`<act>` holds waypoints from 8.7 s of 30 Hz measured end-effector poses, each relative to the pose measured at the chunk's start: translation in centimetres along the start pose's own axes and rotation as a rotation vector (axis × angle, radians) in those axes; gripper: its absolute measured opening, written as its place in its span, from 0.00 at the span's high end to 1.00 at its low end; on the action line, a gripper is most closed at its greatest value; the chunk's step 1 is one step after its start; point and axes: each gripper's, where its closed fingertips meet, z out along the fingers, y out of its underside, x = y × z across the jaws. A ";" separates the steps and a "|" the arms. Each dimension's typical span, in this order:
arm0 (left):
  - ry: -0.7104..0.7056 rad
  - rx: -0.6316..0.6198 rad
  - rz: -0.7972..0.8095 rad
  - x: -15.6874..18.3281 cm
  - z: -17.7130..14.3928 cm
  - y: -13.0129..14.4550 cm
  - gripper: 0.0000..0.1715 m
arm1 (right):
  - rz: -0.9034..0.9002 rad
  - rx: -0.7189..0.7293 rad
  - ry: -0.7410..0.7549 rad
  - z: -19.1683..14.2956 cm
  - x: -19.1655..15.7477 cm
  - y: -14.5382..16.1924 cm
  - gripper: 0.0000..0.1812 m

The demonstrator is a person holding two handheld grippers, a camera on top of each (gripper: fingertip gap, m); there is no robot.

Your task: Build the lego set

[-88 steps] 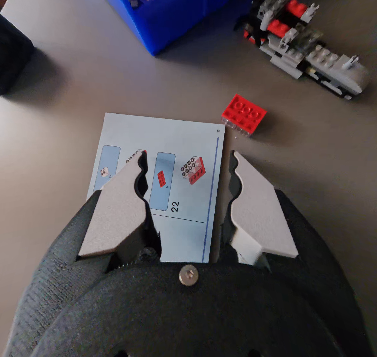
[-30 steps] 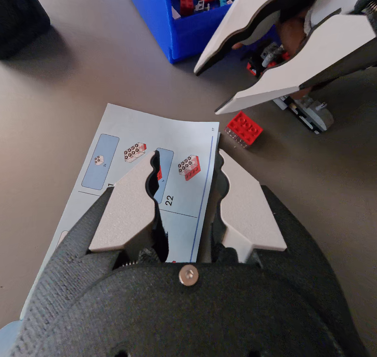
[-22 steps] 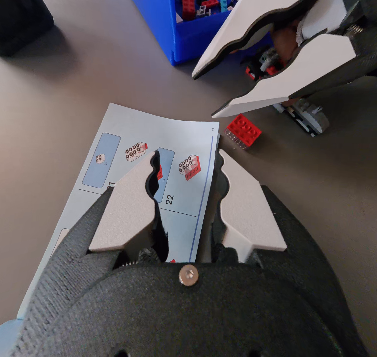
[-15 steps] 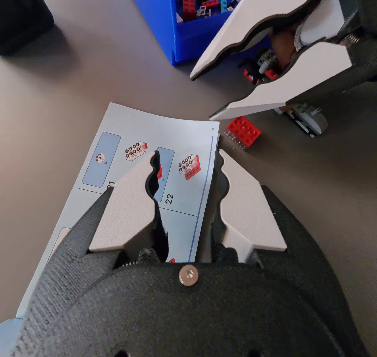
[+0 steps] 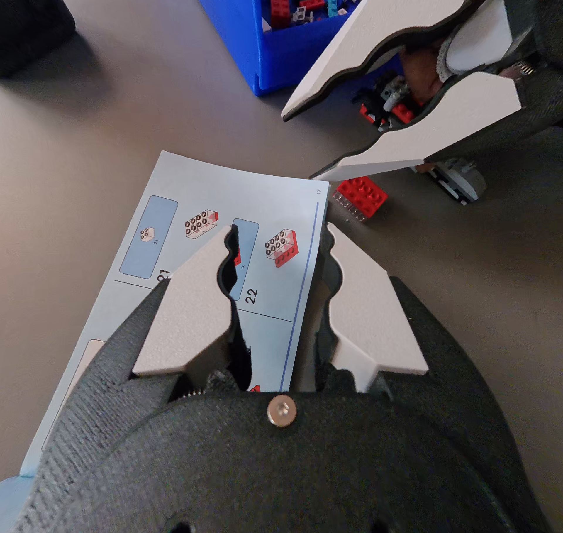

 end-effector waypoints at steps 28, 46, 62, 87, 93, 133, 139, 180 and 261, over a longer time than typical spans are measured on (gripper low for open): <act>-0.001 0.034 -0.096 -0.7 -0.8 -0.3 0.70 | 0.031 0.010 0.029 0.6 0.0 -1.5 0.78; 0.010 0.095 -0.133 -0.1 -1.8 -0.9 0.73 | 0.034 0.001 0.151 1.2 1.1 -3.6 0.78; -0.002 0.221 -0.237 -1.6 -3.6 -1.8 0.93 | 0.098 0.033 0.155 0.9 1.0 -3.9 0.79; -0.200 -0.014 0.302 0.8 0.5 0.2 1.00 | 0.071 -0.025 0.164 0.0 1.4 -0.7 0.79; -0.212 -0.021 0.324 0.9 0.4 0.2 1.00 | 0.078 -0.026 0.168 0.0 1.7 -0.3 0.79; -0.506 0.668 -0.866 -5.7 -26.0 17.9 0.88 | 0.205 0.062 0.054 -3.2 -0.2 0.2 0.80; -0.366 0.594 -0.604 -3.5 -21.6 10.5 0.86 | 0.251 0.093 0.070 -3.5 -0.5 0.5 0.80; -0.339 0.469 -0.554 -2.4 -16.6 11.3 0.85 | -0.131 -0.233 -0.229 -1.8 -4.9 2.0 0.81; 0.278 0.633 -0.614 7.6 -8.5 0.8 0.80 | 1.186 0.459 -0.357 -6.7 -6.7 -4.1 0.79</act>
